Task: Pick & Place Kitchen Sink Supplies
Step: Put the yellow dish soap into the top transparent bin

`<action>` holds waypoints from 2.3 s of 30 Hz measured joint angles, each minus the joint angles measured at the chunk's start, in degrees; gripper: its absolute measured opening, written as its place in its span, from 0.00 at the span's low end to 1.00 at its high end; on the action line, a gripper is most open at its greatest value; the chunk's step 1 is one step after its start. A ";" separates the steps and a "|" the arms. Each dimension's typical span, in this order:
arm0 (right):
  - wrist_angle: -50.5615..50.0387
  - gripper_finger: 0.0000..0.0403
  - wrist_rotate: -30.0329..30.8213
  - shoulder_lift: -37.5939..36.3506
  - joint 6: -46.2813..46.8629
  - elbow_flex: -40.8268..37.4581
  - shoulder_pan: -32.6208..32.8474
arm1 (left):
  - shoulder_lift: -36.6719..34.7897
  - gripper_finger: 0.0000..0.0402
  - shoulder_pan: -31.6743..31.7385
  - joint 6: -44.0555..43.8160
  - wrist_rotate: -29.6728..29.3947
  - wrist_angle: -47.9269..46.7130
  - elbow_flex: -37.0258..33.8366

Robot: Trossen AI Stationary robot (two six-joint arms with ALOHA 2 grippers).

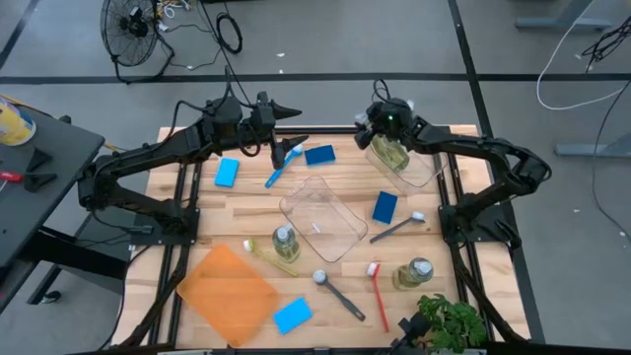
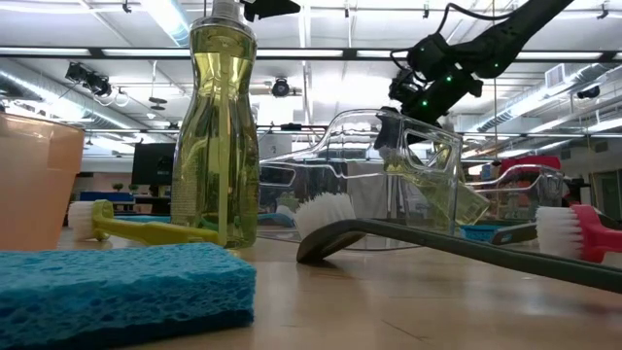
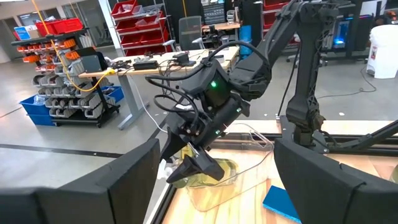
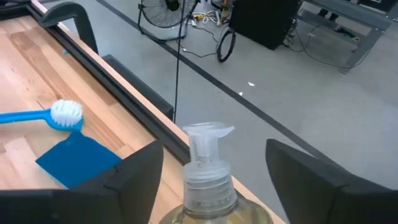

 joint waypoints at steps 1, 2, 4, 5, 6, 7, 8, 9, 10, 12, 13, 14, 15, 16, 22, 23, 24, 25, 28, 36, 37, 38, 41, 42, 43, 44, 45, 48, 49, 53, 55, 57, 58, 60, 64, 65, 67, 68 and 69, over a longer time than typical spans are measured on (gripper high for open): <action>0.00 0.67 0.02 0.00 -0.02 0.00 -0.18 | 0.00 0.80 0.00 0.00 0.00 -0.01 0.00; 0.00 0.65 -0.05 -0.01 -0.02 0.00 -0.38 | 0.00 0.80 0.00 0.00 0.00 0.01 0.00; -0.03 0.62 -0.97 -0.04 -0.19 0.02 -0.89 | 0.00 0.80 0.00 0.02 0.00 -0.01 0.00; -0.10 0.61 -1.52 -0.07 -0.18 0.04 -1.10 | 0.00 0.80 0.00 0.02 0.00 0.01 0.00; -0.21 0.60 -2.07 -0.09 -0.18 0.05 -1.23 | 0.00 0.80 0.00 0.02 0.00 0.01 0.00; -0.37 0.59 -2.46 -0.09 -0.22 0.09 -1.29 | 0.00 0.80 0.00 0.02 0.00 0.02 0.00; -0.42 0.58 -2.79 -0.09 -0.26 0.09 -1.29 | 0.00 0.80 0.00 0.02 0.00 0.02 0.00; -0.46 0.57 -3.01 -0.09 -0.24 0.09 -1.29 | 0.00 0.80 0.00 0.02 0.00 0.03 0.00; -0.48 0.56 -3.22 -0.09 -0.24 0.09 -1.30 | 0.00 0.80 0.00 0.02 0.00 0.03 0.00; -0.54 0.54 -3.67 -0.11 -0.23 0.09 -1.33 | 0.00 0.80 0.00 0.02 0.00 0.05 0.00; -0.67 0.53 -3.65 -0.11 -0.24 0.09 -1.31 | 0.00 0.80 0.00 0.02 0.00 0.05 0.00; -0.83 0.53 -3.68 -0.13 -0.24 0.09 -1.31 | 0.00 0.80 0.00 0.02 0.00 0.08 0.00; -0.96 0.52 -3.74 -0.13 -0.24 0.09 -1.31 | 0.00 0.80 0.00 0.03 0.00 0.10 0.00; -1.04 0.51 -3.80 -0.13 -0.24 0.09 -1.31 | 0.00 0.80 0.00 0.04 0.00 0.14 0.00; -1.36 0.40 -4.99 -0.13 -0.18 0.07 -1.33 | 0.00 0.80 0.00 0.03 0.00 0.19 0.00; -1.36 0.37 -5.39 -0.13 -0.18 0.07 -1.33 | 0.00 0.80 0.00 0.03 0.00 0.19 0.00; -1.36 0.34 -5.66 -0.13 -0.17 0.07 -1.33 | 0.00 0.80 0.00 0.02 0.00 0.19 0.00; -1.36 0.31 -5.81 -0.13 -0.16 0.07 -1.33 | 0.00 0.80 0.00 0.03 0.00 0.16 0.00; -1.21 0.20 -6.11 -0.13 0.32 0.02 -1.36 | 0.00 0.80 0.00 0.02 0.00 0.16 0.00; -1.46 0.01 -7.00 -0.09 1.02 -0.09 -1.36 | 0.01 0.80 0.00 0.04 -0.02 0.14 0.00; -1.47 0.01 -7.09 -0.07 0.83 -0.09 -1.36 | 0.00 0.80 0.00 0.04 -0.02 0.14 0.00; -1.50 0.01 -7.26 -0.07 0.80 -0.09 -1.36 | 0.00 0.80 0.00 0.04 -0.02 0.14 0.00; -1.47 0.00 -7.33 -0.02 0.61 -0.09 -1.36 | 0.00 0.80 0.00 0.04 -0.02 0.14 0.00; -1.40 0.00 -7.31 -0.04 0.45 -0.09 -1.36 | 0.01 0.80 0.00 0.04 -0.02 0.14 0.00; -1.18 0.00 -7.28 -0.07 0.42 -0.09 -1.36 | 0.01 0.80 0.00 0.04 -0.08 0.14 0.00; -0.89 0.00 -7.30 -0.09 0.39 -0.09 -1.36 | 0.01 0.80 0.00 0.04 -0.33 0.14 0.00; -0.70 0.00 -7.26 -0.09 0.38 -0.11 -1.36 | 0.00 0.80 0.00 0.04 -0.69 0.14 0.00; -0.27 0.00 -7.07 -0.13 0.22 -0.15 -1.36 | 0.00 0.80 0.02 0.04 -1.36 0.14 0.00; -0.28 0.00 -7.05 -0.24 0.21 -0.16 -1.36 | 0.00 0.80 0.00 0.04 -1.43 0.14 0.00; -0.53 0.00 -6.97 -1.06 -0.05 -0.24 -1.36 | 0.00 0.80 0.00 0.04 -1.48 0.14 0.00; -0.61 0.00 -6.99 -1.29 -0.43 -0.26 -1.36 | 0.00 0.80 0.00 0.04 -1.48 0.14 0.00; -0.58 0.02 -7.09 -1.30 -1.23 -0.26 -1.36 | 0.00 0.80 0.00 0.04 -1.49 0.12 0.00; -0.56 0.03 -7.27 -1.32 -1.31 -0.26 -1.36 | 0.00 0.80 0.00 0.04 -1.49 0.14 0.00; -0.55 0.06 -7.42 -1.33 -1.14 -0.26 -1.33 | 0.00 0.80 0.00 0.04 -1.49 0.13 0.00; -0.44 0.17 -7.67 -1.36 -0.94 -0.26 -1.31 | 0.02 0.80 0.00 0.04 -1.49 0.13 0.00; -0.42 0.21 -8.19 -1.37 -0.84 -0.26 -1.32 | 0.02 0.80 0.00 0.04 -1.49 0.12 0.00; -0.42 0.29 -9.19 -1.38 -0.83 -0.26 -1.32 | 0.02 0.80 0.00 0.04 -1.49 0.14 0.00; -0.42 0.32 -9.38 -1.38 -0.83 -0.26 -1.31 | 0.02 0.80 0.00 0.04 -1.49 0.12 0.00; -0.42 0.36 -9.44 -1.38 -0.81 -0.26 -1.31 | 0.02 0.80 0.00 0.04 -1.48 0.12 0.00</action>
